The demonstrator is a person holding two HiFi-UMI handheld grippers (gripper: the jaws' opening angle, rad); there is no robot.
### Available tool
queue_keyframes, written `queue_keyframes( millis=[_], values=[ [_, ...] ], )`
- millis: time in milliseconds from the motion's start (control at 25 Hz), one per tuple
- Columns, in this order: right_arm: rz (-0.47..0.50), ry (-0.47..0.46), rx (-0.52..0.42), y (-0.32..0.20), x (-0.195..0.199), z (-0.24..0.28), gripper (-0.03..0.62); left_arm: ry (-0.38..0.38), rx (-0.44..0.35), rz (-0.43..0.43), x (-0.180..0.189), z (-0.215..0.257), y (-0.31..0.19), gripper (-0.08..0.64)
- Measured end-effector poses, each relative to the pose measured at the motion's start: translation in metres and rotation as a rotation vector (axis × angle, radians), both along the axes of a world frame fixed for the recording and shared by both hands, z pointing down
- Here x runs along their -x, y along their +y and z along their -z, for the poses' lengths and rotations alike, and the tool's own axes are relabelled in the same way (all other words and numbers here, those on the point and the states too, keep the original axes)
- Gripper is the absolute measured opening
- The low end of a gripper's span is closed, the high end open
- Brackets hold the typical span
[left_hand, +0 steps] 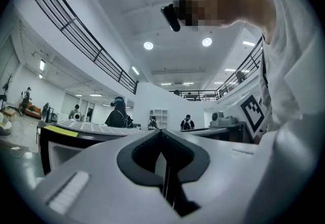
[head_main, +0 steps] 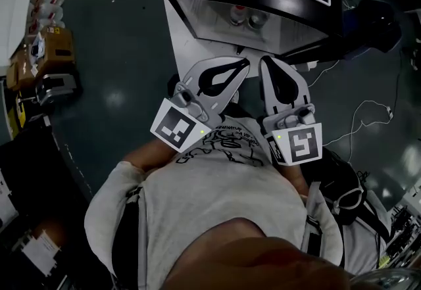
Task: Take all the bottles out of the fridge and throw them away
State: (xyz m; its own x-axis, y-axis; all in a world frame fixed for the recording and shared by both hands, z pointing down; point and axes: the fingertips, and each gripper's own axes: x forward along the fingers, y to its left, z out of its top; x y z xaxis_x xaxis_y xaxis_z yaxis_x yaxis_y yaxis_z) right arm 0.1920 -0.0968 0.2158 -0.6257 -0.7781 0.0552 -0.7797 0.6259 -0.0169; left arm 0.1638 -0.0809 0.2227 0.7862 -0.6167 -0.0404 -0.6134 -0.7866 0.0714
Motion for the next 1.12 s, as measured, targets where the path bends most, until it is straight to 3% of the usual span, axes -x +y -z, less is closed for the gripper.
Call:
queue_keyframes(
  millis=[560, 1120],
  values=[
    [0.028, 0.002, -0.010, -0.018, -0.026, 0.000, 0.009, -0.001, -0.009, 0.032, -0.027, 0.000, -0.020, 0.009],
    [-0.028, 0.003, -0.022, -0.034, -0.006, 0.003, 0.009, -0.002, -0.013, -0.023, -0.007, 0.001, -0.038, 0.009]
  ],
)
